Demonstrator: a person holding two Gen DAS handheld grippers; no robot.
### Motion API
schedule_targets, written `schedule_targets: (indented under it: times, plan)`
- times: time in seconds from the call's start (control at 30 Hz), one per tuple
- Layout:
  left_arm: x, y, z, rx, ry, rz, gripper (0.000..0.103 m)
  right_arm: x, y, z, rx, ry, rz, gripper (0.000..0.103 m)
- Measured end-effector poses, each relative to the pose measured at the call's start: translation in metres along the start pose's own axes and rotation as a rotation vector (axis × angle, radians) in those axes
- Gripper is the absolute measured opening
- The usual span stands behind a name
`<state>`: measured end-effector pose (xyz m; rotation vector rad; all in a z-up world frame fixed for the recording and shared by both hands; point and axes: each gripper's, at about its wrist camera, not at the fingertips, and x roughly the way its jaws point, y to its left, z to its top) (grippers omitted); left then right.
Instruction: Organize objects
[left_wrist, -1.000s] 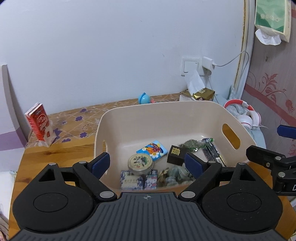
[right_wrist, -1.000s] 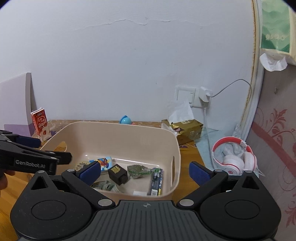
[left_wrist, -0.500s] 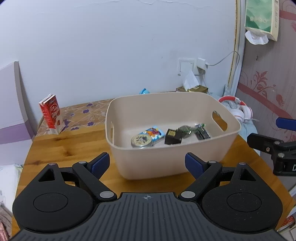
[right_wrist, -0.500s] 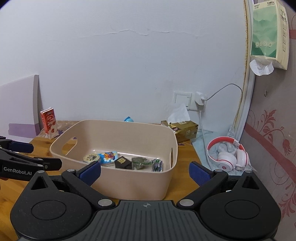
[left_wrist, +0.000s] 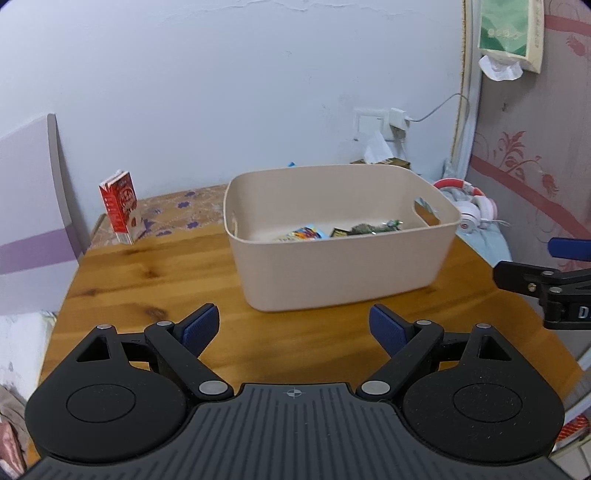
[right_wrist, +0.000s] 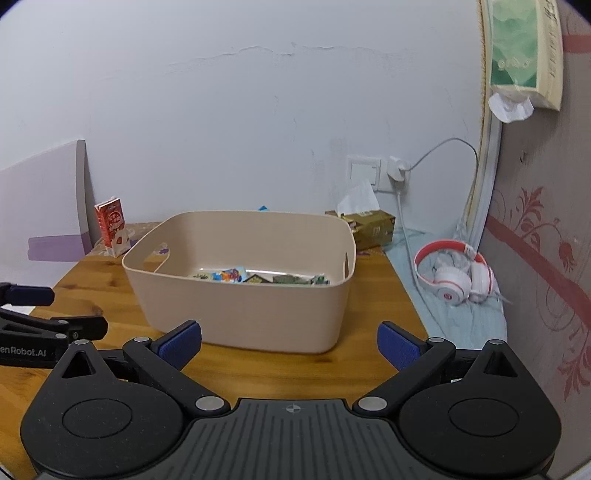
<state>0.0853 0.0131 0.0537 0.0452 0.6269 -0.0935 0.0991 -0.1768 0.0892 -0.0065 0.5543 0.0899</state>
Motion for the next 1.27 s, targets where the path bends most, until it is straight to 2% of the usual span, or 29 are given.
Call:
schedule_targets:
  times: [0.2,0.3,0.57,0.93,1.27]
  plan:
    - [-0.013,-0.001,-0.017,-0.048,0.04,-0.027,0.09,-0.014,-0.007,-0.013,0.01,0.007,-0.014,0.103]
    - [-0.019,-0.001,-0.02,-0.051,0.05,-0.016,0.09,-0.021,-0.01,-0.02,0.024,0.011,-0.014,0.103]
    - [-0.04,0.002,-0.018,-0.043,0.015,0.017,0.09,-0.029,-0.007,-0.034,0.039,0.058,0.006,0.103]
    - [-0.048,0.004,-0.016,-0.012,0.008,0.021,0.09,-0.047,-0.004,-0.03,0.048,0.06,0.026,0.103]
    - [-0.045,0.007,-0.016,-0.025,0.024,0.012,0.09,-0.051,-0.001,-0.028,0.044,0.069,0.019,0.103]
